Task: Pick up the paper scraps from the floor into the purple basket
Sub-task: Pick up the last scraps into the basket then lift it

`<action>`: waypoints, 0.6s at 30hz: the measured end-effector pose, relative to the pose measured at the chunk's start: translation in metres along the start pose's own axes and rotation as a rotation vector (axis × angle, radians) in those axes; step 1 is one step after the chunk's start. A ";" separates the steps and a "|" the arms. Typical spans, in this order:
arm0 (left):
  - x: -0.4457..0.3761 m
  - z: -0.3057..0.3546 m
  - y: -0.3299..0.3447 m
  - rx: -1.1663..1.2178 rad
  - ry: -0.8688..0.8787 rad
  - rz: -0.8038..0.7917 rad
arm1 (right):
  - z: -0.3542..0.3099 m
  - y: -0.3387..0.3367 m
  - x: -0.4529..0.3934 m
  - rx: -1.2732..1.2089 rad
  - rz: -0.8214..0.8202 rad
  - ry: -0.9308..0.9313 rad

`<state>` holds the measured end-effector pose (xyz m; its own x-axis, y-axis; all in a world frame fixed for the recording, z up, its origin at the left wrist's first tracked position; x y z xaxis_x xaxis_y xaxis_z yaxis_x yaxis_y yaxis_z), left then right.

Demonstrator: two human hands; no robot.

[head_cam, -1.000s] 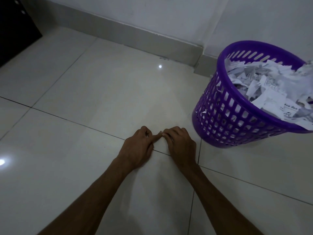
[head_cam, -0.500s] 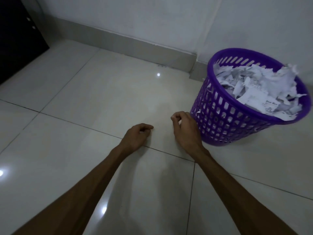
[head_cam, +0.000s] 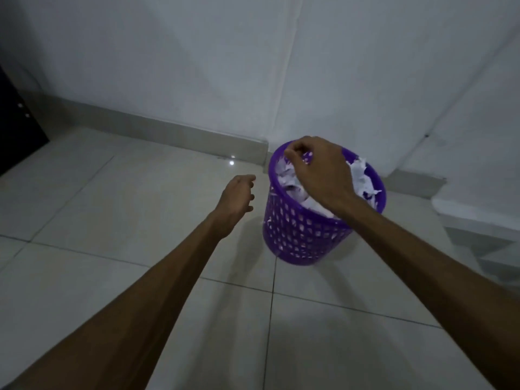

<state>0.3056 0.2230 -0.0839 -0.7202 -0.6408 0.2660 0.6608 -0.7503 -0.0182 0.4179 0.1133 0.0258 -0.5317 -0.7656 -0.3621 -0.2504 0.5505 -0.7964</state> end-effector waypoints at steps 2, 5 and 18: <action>-0.002 0.011 0.008 -0.012 -0.021 0.014 | 0.017 -0.021 -0.009 0.070 0.008 0.067; 0.002 0.022 0.016 0.009 -0.087 0.045 | 0.041 -0.041 -0.014 0.151 0.026 0.182; 0.009 0.046 0.042 -0.084 -0.006 -0.004 | 0.123 -0.080 0.019 -0.144 0.191 0.545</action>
<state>0.3369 0.1929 -0.0379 -0.7213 -0.6370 0.2719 0.6379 -0.7639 -0.0976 0.5276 0.0139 0.0237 -0.9073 -0.3882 -0.1615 -0.1963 0.7307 -0.6538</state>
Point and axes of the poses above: each hand's wrist, its own x-axis away from the middle knuckle, its own y-axis out of the palm, z = x × y, the point moved 5 cm from there along -x, towards the middle knuckle, and after that the axes turned 6 degrees about -z, right-handed, at the moved point
